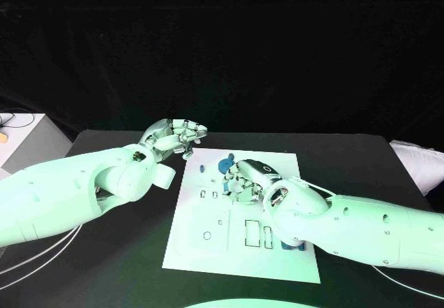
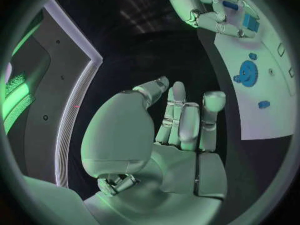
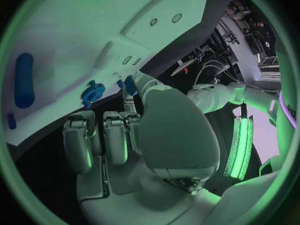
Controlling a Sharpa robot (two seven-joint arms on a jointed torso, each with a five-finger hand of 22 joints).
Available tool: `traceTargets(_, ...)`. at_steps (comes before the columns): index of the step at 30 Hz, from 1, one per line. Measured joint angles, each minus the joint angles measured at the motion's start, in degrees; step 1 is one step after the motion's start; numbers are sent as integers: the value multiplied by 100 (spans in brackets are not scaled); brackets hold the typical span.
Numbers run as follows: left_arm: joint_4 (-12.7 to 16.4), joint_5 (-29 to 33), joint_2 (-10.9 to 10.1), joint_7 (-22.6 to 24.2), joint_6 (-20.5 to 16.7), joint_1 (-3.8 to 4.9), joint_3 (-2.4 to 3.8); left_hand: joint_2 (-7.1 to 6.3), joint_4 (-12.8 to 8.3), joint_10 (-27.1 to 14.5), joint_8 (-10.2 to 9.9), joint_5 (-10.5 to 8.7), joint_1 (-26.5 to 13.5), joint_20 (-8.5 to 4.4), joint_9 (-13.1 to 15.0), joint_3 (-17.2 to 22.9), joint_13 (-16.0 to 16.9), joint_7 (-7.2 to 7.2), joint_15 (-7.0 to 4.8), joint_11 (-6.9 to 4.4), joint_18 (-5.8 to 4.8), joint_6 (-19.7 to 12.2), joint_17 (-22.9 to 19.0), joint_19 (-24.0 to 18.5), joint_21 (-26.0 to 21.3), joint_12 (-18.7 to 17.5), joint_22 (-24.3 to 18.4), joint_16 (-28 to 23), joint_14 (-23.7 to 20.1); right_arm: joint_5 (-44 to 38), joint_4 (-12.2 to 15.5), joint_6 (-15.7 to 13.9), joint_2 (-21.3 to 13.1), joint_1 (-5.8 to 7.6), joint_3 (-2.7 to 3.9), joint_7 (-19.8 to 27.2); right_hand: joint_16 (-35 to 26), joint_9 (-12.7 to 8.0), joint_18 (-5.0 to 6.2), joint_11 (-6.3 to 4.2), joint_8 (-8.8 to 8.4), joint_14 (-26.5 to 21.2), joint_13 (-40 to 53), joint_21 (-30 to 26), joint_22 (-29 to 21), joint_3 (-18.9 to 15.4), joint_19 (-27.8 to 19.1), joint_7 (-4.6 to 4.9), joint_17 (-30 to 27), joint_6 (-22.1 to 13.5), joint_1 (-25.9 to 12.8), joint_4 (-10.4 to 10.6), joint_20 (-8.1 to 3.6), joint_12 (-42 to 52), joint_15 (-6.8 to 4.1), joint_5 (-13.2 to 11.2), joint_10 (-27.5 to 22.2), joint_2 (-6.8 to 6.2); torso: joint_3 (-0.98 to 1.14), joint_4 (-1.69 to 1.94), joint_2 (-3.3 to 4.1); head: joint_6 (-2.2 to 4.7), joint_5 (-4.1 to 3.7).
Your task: Assemble the parts on the task board
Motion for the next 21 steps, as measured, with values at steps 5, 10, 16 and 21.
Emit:
traceTargets(5, 2, -116, 3, -89, 19, -1, 0, -4, 16, -19, 187, 0, -4, -48, 130, 16, 439, -51, -38, -23, -170, -51, 834, 671, 483, 737, 879, 375, 481, -189, -97, -2, 144, -87, -3, -105, 0, 0, 0, 0, 0, 0, 0, 0, 0, 0, 0, -1, 0, -1, 0, 0, 0, 0, 0, 0, 0, 0, 3, 3, 8, -24, 31)
traceTargets(10, 5, -245, 6, -171, 59, -1, 0, -27, 32, 324, 230, 0, -27, -63, 180, 31, 1172, -71, -39, -47, -261, -71, 862, 956, 695, 1418, 1288, 512, 494, -340, -200, -4, 239, -143, -4, -186, 0, 2, 0, 0, 0, 0, -1, 0, -1, 0, 0, -3, 0, 0, -30, 0, 0, 0, 0, 0, 0, -30, -1, 10, 10, -43, 42)
traceTargets(16, 13, -402, 3, -258, 117, -2, 0, 3, 56, 832, 268, 0, -57, -114, 195, 55, 1933, -133, -58, -102, -351, -9, 862, 1167, 835, 2007, 1600, 640, 513, -479, -300, -5, 316, -208, -4, -242, 0, 4, 0, 0, -2, 0, -1, -1, -1, -1, 0, -12, -1, -6, -30, 0, 1, 0, 0, -1, 0, -30, 0, 7, 17, -69, 65)
traceTargets(21, 17, -519, 7, -334, 170, -2, 0, 3, 55, 1386, 268, 0, -57, -134, 195, 55, 2852, -163, -91, -124, -351, 51, 861, 1293, 914, 2593, 1774, 674, 522, -563, -355, -4, 365, -229, -4, -252, 0, 167, 0, 0, 20, 0, -1, -1, -1, 15, 0, -15, -1, -5, -62, 17, 1, 0, 0, -1, 0, -59, 0, 9, 18, -104, 66)
